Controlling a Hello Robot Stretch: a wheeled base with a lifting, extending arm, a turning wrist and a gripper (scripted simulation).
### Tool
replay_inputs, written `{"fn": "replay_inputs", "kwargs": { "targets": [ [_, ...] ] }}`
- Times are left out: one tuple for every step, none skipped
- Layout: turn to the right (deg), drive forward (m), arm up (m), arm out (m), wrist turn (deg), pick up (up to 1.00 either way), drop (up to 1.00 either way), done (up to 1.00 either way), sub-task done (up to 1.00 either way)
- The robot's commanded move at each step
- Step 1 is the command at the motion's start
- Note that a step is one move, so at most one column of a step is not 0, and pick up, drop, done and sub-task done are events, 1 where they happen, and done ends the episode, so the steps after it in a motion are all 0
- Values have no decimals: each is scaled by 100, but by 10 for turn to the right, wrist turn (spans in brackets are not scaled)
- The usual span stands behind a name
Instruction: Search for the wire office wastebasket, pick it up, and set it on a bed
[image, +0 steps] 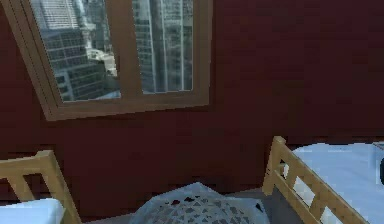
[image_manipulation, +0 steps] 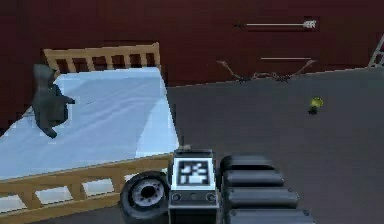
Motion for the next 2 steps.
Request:
{"fn": "replay_inputs", "kwargs": {
  "targets": [
    [-210, 0, 0, 0, 0, 0, 0, 0, 0],
    [450, 0, 0, 0, 0, 0, 0, 0, 0]
  ]
}}
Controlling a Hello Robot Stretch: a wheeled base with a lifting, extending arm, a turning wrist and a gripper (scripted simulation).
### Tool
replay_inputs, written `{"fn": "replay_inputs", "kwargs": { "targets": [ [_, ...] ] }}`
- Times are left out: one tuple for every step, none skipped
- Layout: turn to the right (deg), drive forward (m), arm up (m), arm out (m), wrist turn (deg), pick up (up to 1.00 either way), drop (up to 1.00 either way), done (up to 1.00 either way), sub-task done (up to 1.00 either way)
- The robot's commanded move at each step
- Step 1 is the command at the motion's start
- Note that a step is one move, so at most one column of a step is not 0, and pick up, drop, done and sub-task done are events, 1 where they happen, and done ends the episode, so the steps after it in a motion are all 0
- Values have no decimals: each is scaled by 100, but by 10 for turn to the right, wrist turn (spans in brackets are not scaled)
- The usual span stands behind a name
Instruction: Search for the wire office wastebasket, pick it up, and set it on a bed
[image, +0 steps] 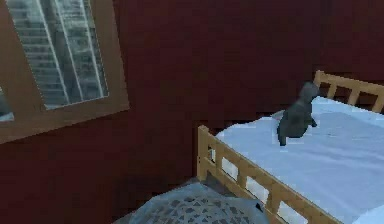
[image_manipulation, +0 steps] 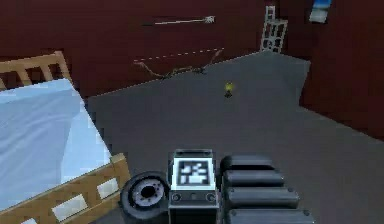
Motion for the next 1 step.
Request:
{"fn": "replay_inputs", "kwargs": {
  "targets": [
    [450, 0, 0, 0, 0, 0, 0, 0, 0]
  ]
}}
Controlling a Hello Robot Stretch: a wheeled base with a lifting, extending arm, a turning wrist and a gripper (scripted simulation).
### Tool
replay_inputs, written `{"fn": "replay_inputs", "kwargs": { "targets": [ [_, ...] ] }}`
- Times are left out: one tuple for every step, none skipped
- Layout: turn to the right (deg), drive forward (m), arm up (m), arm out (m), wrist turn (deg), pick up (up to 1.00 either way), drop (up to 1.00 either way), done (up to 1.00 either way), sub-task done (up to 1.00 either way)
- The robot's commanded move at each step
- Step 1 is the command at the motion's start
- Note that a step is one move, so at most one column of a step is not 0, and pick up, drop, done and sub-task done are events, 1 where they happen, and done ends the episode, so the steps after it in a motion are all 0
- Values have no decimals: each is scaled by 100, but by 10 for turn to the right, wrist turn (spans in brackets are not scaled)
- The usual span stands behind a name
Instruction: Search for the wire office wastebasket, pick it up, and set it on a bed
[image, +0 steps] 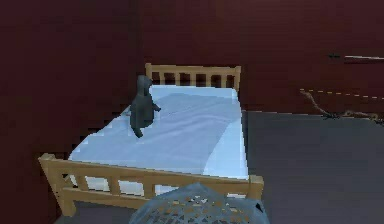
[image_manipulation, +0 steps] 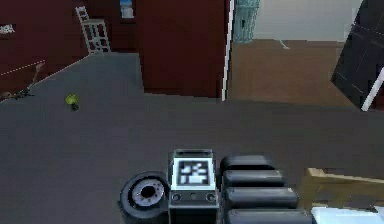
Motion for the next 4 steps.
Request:
{"fn": "replay_inputs", "kwargs": {
  "targets": [
    [240, 0, 0, 0, 0, 0, 0, 0, 0],
    [-450, 0, 0, 0, 0, 0, 0, 0, 0],
    [-450, 0, 0, 0, 0, 0, 0, 0, 0],
    [-330, 0, 0, 0, 0, 0, 0, 0, 0]
  ]
}}
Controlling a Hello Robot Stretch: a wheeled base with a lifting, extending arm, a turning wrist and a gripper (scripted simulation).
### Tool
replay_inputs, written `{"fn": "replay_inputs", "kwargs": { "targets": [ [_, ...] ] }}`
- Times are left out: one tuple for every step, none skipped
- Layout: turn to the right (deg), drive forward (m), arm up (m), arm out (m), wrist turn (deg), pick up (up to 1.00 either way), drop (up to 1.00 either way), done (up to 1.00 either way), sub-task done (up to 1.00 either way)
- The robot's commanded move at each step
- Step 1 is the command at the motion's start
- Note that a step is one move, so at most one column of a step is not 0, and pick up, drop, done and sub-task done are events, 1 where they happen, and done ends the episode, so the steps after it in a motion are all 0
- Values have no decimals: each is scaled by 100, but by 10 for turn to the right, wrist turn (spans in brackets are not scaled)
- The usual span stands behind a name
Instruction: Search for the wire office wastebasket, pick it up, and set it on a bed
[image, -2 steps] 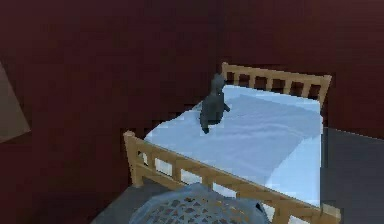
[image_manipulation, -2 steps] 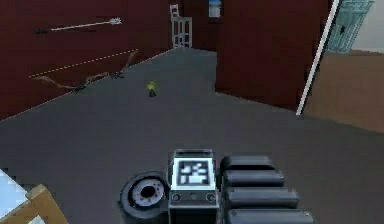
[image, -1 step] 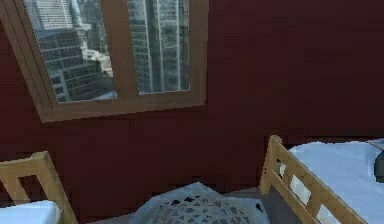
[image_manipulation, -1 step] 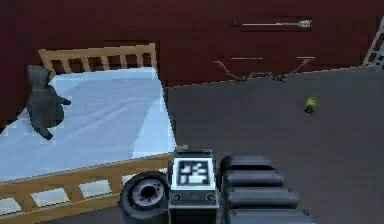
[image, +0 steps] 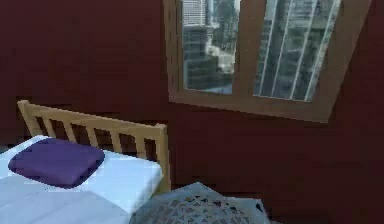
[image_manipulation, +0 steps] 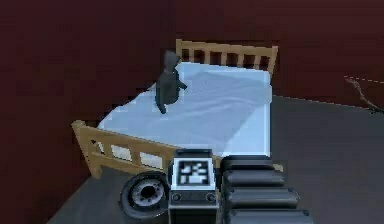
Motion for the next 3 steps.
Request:
{"fn": "replay_inputs", "kwargs": {
  "targets": [
    [450, 0, 0, 0, 0, 0, 0, 0, 0],
    [450, 0, 0, 0, 0, 0, 0, 0, 0],
    [450, 0, 0, 0, 0, 0, 0, 0, 0]
  ]
}}
